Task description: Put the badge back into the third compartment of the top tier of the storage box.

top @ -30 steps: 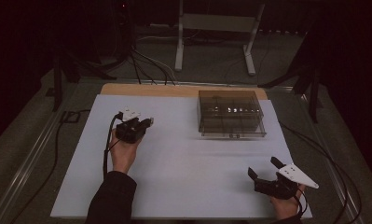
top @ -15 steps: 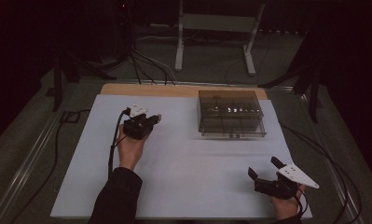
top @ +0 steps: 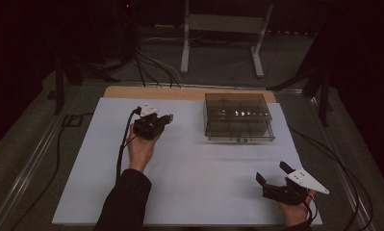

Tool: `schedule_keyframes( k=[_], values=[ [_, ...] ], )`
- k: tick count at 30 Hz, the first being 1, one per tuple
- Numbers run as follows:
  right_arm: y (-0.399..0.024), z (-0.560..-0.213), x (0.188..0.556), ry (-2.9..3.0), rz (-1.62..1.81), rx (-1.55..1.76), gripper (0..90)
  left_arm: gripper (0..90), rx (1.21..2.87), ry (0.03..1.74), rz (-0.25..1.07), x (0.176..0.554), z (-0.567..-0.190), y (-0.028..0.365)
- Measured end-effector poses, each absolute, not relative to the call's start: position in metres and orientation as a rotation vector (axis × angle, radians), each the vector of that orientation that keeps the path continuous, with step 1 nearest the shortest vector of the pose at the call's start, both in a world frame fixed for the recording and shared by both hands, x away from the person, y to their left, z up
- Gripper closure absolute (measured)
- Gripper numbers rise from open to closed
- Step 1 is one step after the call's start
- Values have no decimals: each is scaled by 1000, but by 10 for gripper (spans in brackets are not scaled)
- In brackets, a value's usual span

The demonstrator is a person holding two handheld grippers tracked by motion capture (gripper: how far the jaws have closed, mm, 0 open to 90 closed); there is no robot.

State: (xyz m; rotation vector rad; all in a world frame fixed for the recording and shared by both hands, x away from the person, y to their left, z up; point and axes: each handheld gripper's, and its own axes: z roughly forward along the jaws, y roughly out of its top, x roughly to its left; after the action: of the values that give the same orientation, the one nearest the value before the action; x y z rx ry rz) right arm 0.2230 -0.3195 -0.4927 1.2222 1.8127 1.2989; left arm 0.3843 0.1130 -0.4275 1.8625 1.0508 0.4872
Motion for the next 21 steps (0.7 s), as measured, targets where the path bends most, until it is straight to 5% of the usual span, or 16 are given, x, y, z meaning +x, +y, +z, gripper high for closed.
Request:
schedule_keyframes(
  k=[21],
  values=[
    [-319,-493,224,1819,1302,1217,8,892,1860,987,457,397,-420,88]
  ],
)
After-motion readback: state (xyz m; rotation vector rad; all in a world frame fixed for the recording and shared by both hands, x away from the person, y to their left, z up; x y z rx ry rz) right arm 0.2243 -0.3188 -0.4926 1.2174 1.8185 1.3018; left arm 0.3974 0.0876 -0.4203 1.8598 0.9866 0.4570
